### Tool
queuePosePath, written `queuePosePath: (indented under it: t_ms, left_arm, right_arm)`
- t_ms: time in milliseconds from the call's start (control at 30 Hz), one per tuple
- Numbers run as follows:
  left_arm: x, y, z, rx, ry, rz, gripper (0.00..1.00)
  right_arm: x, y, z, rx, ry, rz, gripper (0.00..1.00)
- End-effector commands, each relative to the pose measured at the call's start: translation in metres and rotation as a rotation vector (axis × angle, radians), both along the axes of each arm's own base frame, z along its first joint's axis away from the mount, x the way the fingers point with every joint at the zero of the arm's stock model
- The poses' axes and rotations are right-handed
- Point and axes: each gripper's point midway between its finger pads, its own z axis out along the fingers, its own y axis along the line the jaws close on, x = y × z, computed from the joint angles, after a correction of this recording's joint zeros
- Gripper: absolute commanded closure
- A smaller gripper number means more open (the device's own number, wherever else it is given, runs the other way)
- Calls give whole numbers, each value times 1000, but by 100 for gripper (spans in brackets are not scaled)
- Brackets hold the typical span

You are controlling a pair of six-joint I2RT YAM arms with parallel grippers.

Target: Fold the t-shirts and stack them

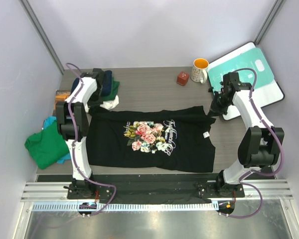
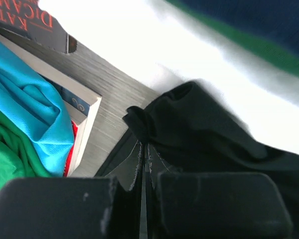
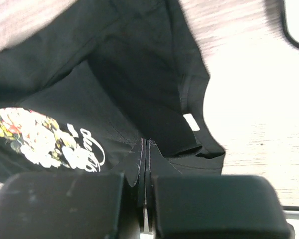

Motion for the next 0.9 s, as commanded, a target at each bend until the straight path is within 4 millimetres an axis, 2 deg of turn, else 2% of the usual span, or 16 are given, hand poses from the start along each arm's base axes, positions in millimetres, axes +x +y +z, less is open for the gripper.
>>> queuePosePath:
  t_ms: [0, 133, 300, 367, 400, 433, 467, 500, 600, 667, 733, 800, 867]
  left_arm:
    - [-21, 7, -3, 45, 56, -9, 100]
    - [-34, 9, -18, 56, 114, 4, 100]
    - [-35, 12, -24, 74, 139, 25, 98]
    - [-35, 13, -23, 84, 136, 30, 87]
    - [-35, 15, -21, 94, 137, 30, 75]
    - [-35, 16, -19, 99, 132, 32, 73]
    - [-35, 16, -18, 105, 128, 36, 68]
    - [-36, 17, -17, 110, 128, 37, 60]
    - [-38, 19, -11, 118, 119, 42, 50]
    - [-39, 20, -3, 120, 100, 43, 49]
    - [-37, 19, 9, 115, 56, 54, 49]
    - [-30, 17, 17, 103, 5, 59, 48]
    - [-23, 12, 27, 67, -45, 61, 48]
  right_arm:
    - [-20, 10, -9, 30, 50, 52, 99]
    - [-39, 20, -27, 54, 117, 75, 99]
    - [-45, 33, -35, 45, 160, 113, 99]
    - [-49, 35, -37, 48, 186, 118, 99]
    - [-49, 36, -37, 51, 195, 121, 94]
    - [-50, 37, -37, 49, 198, 125, 87]
    - [-50, 37, -36, 46, 197, 125, 85]
    - [-49, 35, -31, 35, 185, 119, 84]
    - [-47, 32, -22, 19, 161, 105, 80]
    - [-47, 31, -14, 12, 144, 92, 79]
    - [-38, 29, 1, -1, 96, 84, 77]
    - [-24, 28, 18, -3, 31, 66, 74]
    - [-7, 29, 27, -1, -30, 52, 73]
